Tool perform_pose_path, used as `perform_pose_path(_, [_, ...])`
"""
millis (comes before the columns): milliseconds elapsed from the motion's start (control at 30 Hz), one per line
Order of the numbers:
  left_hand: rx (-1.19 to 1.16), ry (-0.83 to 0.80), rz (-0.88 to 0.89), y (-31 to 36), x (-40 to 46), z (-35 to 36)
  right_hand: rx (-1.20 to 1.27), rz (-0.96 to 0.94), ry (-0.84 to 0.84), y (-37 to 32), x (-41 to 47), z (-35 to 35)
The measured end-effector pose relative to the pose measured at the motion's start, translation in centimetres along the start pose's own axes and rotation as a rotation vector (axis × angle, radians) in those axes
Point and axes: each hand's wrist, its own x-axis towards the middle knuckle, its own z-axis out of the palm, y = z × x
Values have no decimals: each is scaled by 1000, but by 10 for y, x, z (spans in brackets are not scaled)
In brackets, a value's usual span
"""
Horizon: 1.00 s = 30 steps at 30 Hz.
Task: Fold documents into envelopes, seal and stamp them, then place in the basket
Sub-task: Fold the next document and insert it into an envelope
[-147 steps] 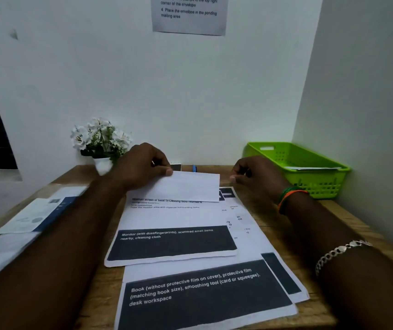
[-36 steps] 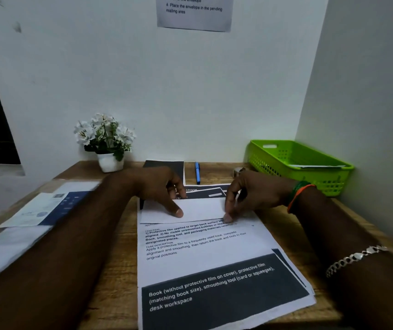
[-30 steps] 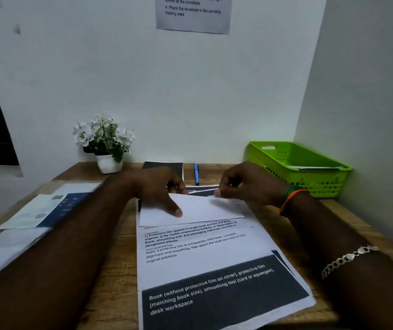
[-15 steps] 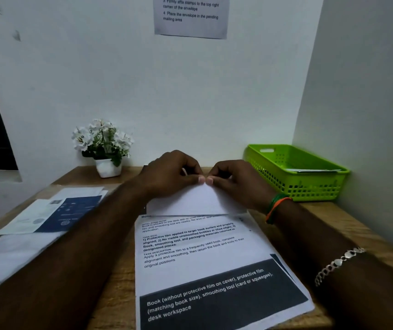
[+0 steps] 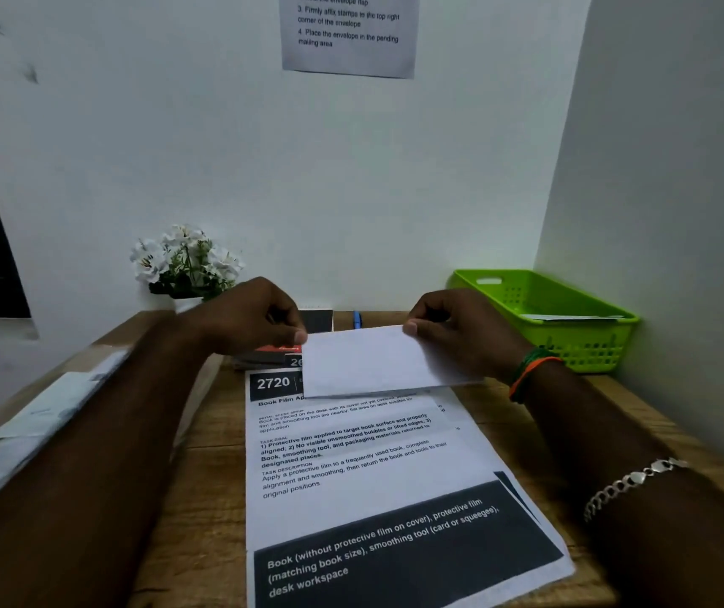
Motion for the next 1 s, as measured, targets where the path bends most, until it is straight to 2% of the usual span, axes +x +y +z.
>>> perform_pose_path(167, [-22,196,82,29,15,23,37,-30,22,-9,0,4])
perform_pose_path(300, [6,201,142,45,22,42,53,-51,20,-12,-1,9])
perform_pose_path(500, [-62,208,73,26,15,24,117,-13,39,3,0,-4])
perform_pose_path(700, [-74,187,14,10,12,14,28,54,43,25,0,-12])
perform_pose_path(800, [-130,130,-3,4,10,14,130,98,61,29,2,-14])
perform_pose_path(900, [-114,66,-7,7,14,29,178,88,-7,25,2,-5])
perform_pose_path(1000, [43,0,0,7,18,46,16,23,-107,23,-1,12])
